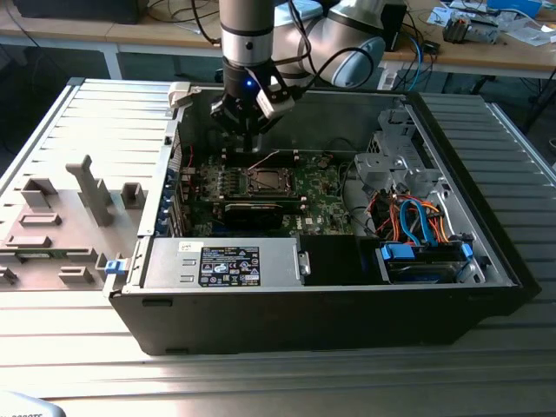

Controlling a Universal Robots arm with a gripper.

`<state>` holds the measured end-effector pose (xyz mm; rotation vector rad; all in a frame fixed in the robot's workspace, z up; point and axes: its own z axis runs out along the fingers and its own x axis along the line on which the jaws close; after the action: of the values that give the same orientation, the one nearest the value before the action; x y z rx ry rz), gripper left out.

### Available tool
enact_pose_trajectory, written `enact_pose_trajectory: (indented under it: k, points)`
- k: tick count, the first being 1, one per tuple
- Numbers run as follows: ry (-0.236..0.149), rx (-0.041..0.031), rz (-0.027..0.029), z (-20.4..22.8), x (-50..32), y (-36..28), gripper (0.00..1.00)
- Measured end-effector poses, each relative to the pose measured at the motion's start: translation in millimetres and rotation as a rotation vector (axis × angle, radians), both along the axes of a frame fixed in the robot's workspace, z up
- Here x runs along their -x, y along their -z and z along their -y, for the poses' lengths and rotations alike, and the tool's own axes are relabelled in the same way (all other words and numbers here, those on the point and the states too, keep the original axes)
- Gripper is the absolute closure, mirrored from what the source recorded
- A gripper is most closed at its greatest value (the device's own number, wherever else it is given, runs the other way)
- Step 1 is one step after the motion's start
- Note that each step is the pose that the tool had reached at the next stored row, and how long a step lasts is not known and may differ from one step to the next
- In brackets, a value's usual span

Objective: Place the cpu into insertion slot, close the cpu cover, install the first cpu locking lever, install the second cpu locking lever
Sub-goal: 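Install the first cpu locking lever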

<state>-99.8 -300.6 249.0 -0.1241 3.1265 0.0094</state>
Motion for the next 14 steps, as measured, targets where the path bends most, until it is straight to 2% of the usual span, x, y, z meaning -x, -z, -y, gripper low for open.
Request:
enact_pose_trajectory:
  k: [14]
  points:
    - [0.000, -0.0001, 0.0000, 0.0, 0.0, 2.7, 0.89]
